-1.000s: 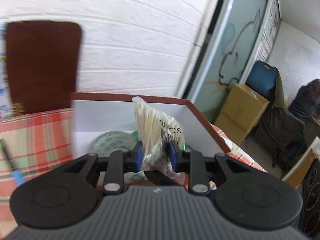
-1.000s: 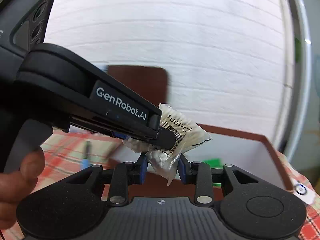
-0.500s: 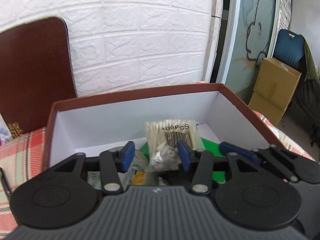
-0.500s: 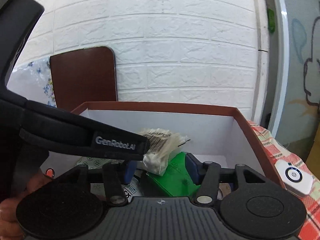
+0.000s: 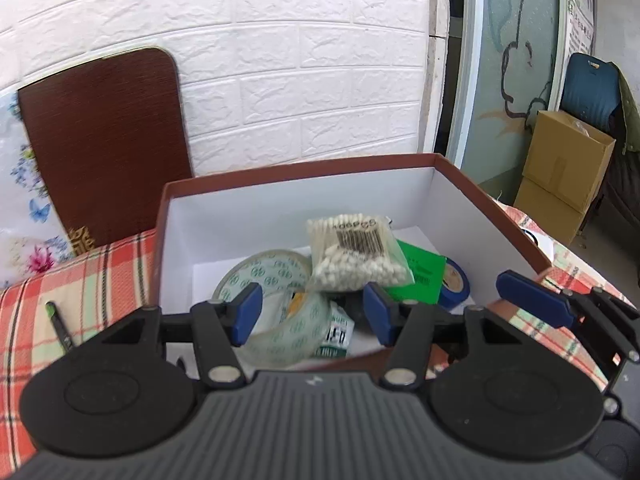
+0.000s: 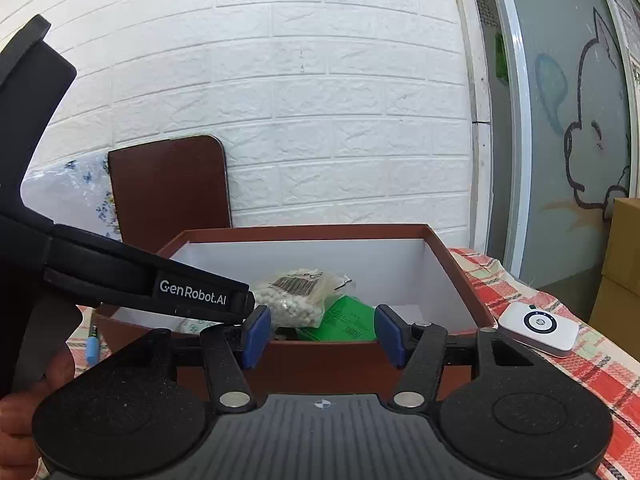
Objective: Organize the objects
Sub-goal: 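Carry the cotton swab bag with the left gripper and release it in the box, then move the left gripper back over the table toward the blue-capped marker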
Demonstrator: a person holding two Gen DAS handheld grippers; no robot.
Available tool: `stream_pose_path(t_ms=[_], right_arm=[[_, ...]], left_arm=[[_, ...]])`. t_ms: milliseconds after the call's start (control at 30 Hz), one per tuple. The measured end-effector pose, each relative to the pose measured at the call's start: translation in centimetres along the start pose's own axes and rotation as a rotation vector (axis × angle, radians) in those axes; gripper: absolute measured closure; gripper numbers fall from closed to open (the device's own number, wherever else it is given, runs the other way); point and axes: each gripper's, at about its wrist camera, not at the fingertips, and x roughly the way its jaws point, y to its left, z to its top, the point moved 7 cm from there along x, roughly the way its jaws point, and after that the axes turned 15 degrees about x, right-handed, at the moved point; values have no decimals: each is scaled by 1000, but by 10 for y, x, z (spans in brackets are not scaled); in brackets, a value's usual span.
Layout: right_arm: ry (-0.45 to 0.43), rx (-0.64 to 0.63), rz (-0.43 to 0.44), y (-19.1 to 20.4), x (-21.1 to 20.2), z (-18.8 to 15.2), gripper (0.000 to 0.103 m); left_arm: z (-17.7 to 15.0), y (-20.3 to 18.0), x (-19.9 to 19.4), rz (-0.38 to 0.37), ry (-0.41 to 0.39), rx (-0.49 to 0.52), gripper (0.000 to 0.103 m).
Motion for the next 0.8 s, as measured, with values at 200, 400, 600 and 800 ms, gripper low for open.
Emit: stream_pose_path(t_ms=[200,400,600,800], right_arm=[[38,20,20,4,-16,-12,44],[89,35,29,1,-24,-27,44],[131,31,47,3,-30,-40,44],[153,18,62,11,-40,-49,43]], left_arm=[[-15,0,-22,49,-2,6,44],[-25,0,-38,88,-3,42,42],[-43,0,-44,90,40,32,40],[-62,3,-49,102,77,16,40]])
